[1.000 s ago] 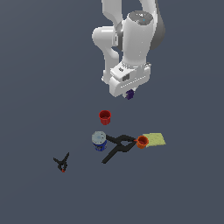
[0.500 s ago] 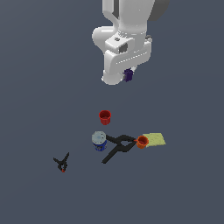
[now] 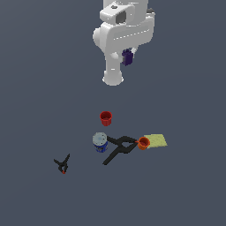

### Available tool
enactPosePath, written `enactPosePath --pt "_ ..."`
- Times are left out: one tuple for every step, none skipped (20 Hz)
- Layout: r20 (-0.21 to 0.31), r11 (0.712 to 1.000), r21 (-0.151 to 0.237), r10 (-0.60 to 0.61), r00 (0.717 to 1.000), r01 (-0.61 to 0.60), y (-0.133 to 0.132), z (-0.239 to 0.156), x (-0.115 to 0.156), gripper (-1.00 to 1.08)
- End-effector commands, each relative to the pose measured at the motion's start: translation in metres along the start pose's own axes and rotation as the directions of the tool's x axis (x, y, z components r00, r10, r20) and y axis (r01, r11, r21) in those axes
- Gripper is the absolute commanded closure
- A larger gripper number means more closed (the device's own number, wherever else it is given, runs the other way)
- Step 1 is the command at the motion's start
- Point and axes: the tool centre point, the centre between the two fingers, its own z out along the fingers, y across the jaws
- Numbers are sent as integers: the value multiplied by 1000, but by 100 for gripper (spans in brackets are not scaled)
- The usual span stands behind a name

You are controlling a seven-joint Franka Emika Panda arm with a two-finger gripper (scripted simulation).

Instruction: Pick up a designated object from a clutter of objects.

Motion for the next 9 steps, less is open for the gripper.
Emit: enactPosePath --pt "1 1000 0 0 1000 0 1 -11 -2 108" --pt "1 1000 0 0 1000 0 1 -15 -3 108" --pt "1 1000 0 0 1000 0 2 -18 -4 108" --pt "1 1000 0 0 1000 0 2 -20 -4 108" --pt "1 1000 0 0 1000 0 2 -22 -4 108" --pt "1 1000 0 0 1000 0 2 -24 -4 108" --pt "1 1000 0 0 1000 0 3 -25 -4 108" --pt "1 1000 0 0 1000 0 3 -25 -4 108" --pt "1 1000 0 0 1000 0 3 -25 -4 108"
